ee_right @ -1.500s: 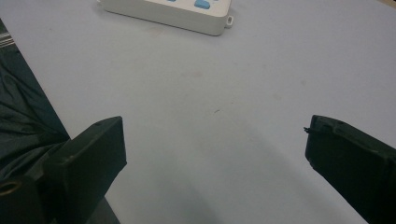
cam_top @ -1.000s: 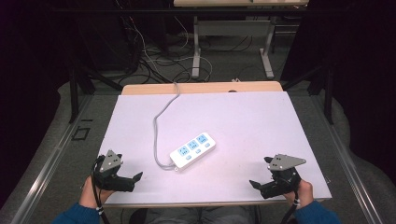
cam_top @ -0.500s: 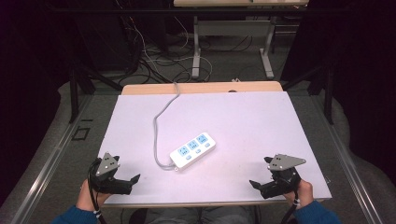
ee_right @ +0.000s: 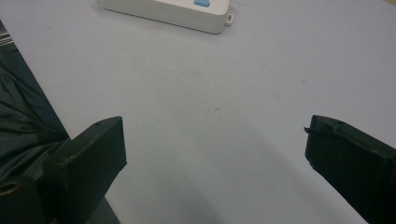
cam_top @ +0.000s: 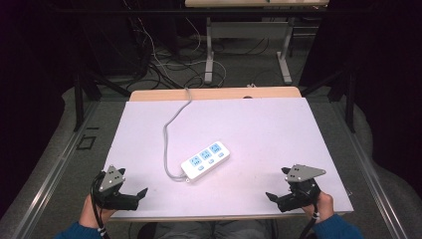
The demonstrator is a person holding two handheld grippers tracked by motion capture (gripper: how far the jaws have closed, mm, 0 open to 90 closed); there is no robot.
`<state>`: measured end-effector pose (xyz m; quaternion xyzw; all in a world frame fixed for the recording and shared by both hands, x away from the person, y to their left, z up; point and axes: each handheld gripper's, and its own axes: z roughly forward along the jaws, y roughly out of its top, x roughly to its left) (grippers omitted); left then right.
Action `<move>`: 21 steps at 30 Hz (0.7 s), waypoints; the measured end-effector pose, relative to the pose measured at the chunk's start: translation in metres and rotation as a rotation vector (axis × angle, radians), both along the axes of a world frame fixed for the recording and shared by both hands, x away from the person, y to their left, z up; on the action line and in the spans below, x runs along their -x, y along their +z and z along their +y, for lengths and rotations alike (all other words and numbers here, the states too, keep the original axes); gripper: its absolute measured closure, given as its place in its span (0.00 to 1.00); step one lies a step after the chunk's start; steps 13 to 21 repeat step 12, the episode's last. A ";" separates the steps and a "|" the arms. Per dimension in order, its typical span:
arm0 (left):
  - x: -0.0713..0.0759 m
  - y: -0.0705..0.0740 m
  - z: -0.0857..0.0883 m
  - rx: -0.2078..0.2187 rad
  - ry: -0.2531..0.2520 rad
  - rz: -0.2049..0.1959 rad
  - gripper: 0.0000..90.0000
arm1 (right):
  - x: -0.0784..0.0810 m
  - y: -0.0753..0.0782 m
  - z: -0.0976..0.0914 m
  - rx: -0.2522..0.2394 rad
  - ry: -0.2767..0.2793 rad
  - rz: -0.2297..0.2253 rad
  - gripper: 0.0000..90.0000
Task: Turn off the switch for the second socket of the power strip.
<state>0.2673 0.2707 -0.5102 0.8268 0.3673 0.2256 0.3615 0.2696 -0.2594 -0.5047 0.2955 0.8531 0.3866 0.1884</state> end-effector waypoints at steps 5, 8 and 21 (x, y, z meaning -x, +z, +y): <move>0.000 -0.001 -0.002 -0.013 -0.011 0.002 0.00 | 0.000 0.000 0.000 -0.002 -0.001 0.001 0.05; 0.000 -0.001 -0.002 -0.014 -0.010 0.007 0.00 | 0.000 0.000 0.000 0.000 0.004 0.001 0.05; -0.001 -0.001 -0.002 -0.015 -0.010 0.007 0.00 | 0.000 0.000 0.000 -0.005 -0.006 0.006 0.05</move>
